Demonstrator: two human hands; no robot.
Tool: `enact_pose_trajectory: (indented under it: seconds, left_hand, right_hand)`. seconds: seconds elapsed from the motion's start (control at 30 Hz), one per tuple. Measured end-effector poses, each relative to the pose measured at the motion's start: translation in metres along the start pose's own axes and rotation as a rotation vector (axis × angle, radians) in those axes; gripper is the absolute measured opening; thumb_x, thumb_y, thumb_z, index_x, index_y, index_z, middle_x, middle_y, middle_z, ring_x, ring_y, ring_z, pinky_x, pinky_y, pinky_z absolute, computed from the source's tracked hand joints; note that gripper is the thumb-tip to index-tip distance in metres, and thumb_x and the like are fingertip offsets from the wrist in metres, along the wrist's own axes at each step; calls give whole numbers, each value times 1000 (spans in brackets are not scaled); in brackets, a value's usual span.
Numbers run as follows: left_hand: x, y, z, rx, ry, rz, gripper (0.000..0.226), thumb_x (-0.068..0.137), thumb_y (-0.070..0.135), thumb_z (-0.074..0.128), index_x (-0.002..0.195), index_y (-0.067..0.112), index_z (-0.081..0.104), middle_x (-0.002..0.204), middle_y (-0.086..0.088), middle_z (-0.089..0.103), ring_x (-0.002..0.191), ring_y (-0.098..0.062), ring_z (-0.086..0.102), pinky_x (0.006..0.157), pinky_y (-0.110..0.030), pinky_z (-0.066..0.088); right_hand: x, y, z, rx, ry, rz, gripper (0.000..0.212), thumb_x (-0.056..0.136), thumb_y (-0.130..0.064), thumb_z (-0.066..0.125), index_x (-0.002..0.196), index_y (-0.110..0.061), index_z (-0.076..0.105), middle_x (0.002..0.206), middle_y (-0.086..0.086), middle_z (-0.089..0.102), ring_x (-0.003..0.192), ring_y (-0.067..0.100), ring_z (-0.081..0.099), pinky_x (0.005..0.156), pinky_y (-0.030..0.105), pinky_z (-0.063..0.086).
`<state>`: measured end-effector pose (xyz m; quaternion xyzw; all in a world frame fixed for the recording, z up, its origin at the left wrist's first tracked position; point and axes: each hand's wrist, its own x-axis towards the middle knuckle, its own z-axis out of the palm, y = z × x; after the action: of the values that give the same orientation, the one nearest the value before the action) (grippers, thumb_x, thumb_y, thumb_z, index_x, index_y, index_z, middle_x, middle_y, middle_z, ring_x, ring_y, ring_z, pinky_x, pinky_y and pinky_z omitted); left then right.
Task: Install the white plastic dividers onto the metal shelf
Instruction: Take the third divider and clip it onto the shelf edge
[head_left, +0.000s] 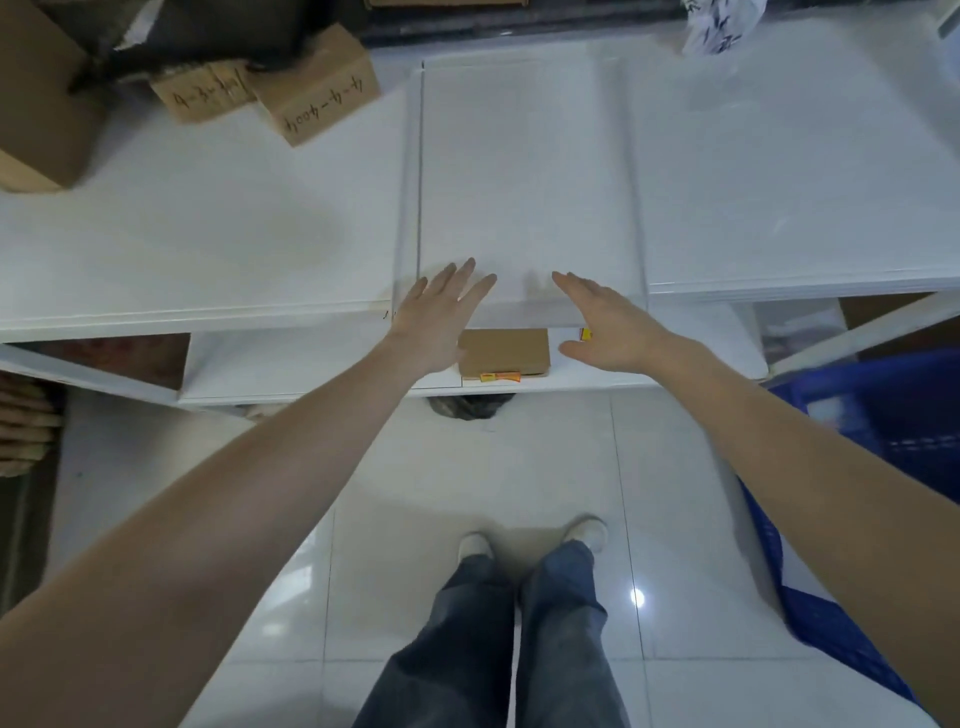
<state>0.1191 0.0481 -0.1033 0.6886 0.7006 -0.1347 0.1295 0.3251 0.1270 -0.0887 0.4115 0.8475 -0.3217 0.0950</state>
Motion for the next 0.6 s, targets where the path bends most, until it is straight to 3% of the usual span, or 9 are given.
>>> enact_pose_trajectory:
  seconds: [0.1,0.2,0.3,0.4,0.47,0.53,0.6]
  left_hand:
    - [6,-1,5,88,-13,-47,91,84,10,62,149,23,0,158,-11,-4,145,-29,5,116,-45,15]
    - [8,-1,4,178,-5,-45,90,80,-6,56,149,21,4,157,-12,4,141,-30,18,110,-44,27]
    - [2,0,-4,186,43,-18,84,82,-6,54,149,19,9,157,-10,10,138,-31,25,103,-42,36]
    - [-13,0,-19,147,306,29,72,81,-6,54,144,20,31,151,-9,34,132,-34,40,93,-44,45]
    - [-24,1,-40,131,518,98,66,70,-9,63,129,19,55,132,-6,59,114,-34,59,81,-42,53]
    - [-33,3,-68,114,654,160,61,64,-12,66,116,21,66,117,-1,70,100,-29,68,72,-36,56]
    - [-45,10,-106,70,733,210,54,68,-10,55,109,22,69,108,3,73,91,-24,72,66,-31,57]
  right_hand:
    - [2,4,6,-5,-9,12,82,84,-21,59,148,-22,8,159,5,11,143,26,20,116,48,21]
    - [1,6,7,-6,-13,5,81,84,-21,59,148,-23,9,159,5,12,142,27,21,114,48,25]
    - [-4,5,1,-75,22,3,80,84,-23,58,148,-22,10,158,4,14,142,27,19,112,46,29]
    - [-12,-1,-15,-201,150,10,75,84,-26,56,147,-21,14,155,4,22,138,28,20,104,48,32]
    - [-19,-7,-31,-265,277,15,70,86,-26,54,146,-20,19,150,6,30,134,30,26,101,47,34]
    - [-28,-14,-53,-294,392,17,64,88,-26,51,146,-20,23,149,8,34,133,32,31,102,46,33]
    - [-43,-23,-79,-305,490,0,55,92,-20,45,144,-19,28,148,13,37,132,34,35,105,45,32]
